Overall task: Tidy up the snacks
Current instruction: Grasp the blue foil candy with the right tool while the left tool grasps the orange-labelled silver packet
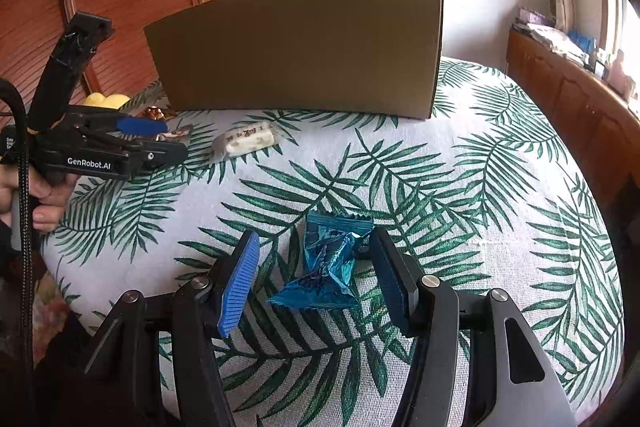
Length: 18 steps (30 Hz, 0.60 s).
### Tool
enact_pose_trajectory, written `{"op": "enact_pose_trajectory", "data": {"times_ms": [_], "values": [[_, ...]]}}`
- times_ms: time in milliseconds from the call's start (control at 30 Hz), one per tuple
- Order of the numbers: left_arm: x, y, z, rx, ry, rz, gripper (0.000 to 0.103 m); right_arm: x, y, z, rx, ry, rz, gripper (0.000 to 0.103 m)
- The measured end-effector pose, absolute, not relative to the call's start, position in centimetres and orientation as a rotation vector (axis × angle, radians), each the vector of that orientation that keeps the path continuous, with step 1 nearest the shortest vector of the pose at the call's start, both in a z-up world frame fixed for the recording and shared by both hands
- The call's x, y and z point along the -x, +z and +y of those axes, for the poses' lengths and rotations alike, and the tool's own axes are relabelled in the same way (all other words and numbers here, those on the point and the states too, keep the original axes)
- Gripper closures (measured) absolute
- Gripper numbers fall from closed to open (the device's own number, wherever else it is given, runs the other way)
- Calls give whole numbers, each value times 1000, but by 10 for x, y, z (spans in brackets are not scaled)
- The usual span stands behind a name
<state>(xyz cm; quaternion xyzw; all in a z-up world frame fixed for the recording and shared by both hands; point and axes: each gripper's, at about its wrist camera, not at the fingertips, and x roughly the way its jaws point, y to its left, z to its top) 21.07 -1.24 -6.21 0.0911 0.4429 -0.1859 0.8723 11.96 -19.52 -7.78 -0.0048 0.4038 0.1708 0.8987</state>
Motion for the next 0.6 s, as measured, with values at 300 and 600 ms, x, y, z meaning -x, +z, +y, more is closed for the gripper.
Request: {"op": "enact_pose_trajectory", "data": {"times_ms": [300, 600], "values": [[-199, -58, -19, -160, -386, 913, 59, -121, -77, -197, -9, 357, 839, 45], [-191, -54, -13, -103, -405, 902, 59, -123, -76, -197, -5, 353, 845, 45]]}}
